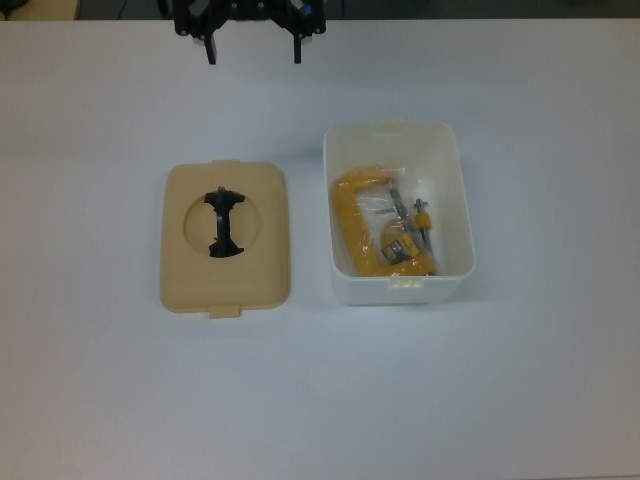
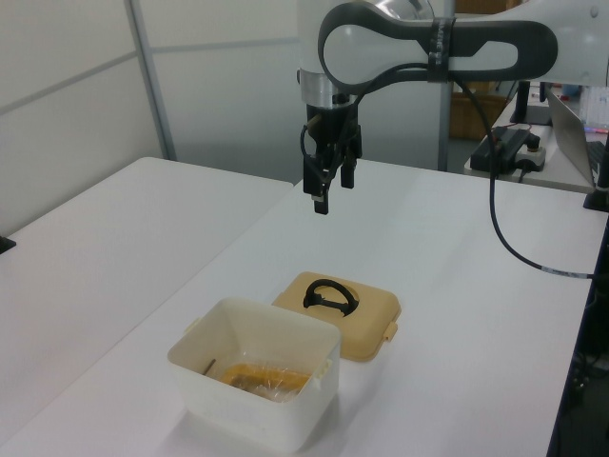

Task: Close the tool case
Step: 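Move the open gripper over the beige lid's black handle, then lower the gripper onto the black handle and close on it, then lift the beige lid by its handle off the table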

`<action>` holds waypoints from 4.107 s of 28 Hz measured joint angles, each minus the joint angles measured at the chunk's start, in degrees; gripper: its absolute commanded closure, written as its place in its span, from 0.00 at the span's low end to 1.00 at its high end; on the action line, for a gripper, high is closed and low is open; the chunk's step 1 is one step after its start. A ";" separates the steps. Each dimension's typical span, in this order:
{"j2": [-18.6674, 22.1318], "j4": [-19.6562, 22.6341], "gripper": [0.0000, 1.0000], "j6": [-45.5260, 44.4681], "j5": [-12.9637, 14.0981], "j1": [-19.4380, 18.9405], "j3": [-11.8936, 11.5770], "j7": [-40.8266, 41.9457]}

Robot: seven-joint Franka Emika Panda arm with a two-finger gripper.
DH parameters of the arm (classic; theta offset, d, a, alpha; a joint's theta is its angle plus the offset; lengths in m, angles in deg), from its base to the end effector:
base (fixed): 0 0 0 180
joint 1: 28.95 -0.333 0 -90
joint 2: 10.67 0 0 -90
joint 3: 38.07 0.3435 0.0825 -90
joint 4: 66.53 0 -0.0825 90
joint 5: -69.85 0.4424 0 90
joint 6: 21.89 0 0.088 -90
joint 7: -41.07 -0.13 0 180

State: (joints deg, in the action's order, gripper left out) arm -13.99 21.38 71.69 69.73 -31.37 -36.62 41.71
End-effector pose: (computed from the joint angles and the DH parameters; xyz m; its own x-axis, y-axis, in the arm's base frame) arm 0.6382 0.0425 0.6179 0.9961 0.0786 0.0410 0.0786 -0.9969 0.0011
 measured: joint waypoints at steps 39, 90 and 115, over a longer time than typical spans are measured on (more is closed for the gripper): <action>-1.26 13.38 0.00 13.40 -2.44 3.49 -0.74 3.81; -15.50 14.84 0.29 29.36 -6.74 2.75 -0.61 4.49; -14.93 14.85 1.00 28.73 -6.74 3.24 -0.73 4.49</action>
State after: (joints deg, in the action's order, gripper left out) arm -28.93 36.23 100.42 62.99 -28.13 -37.35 46.20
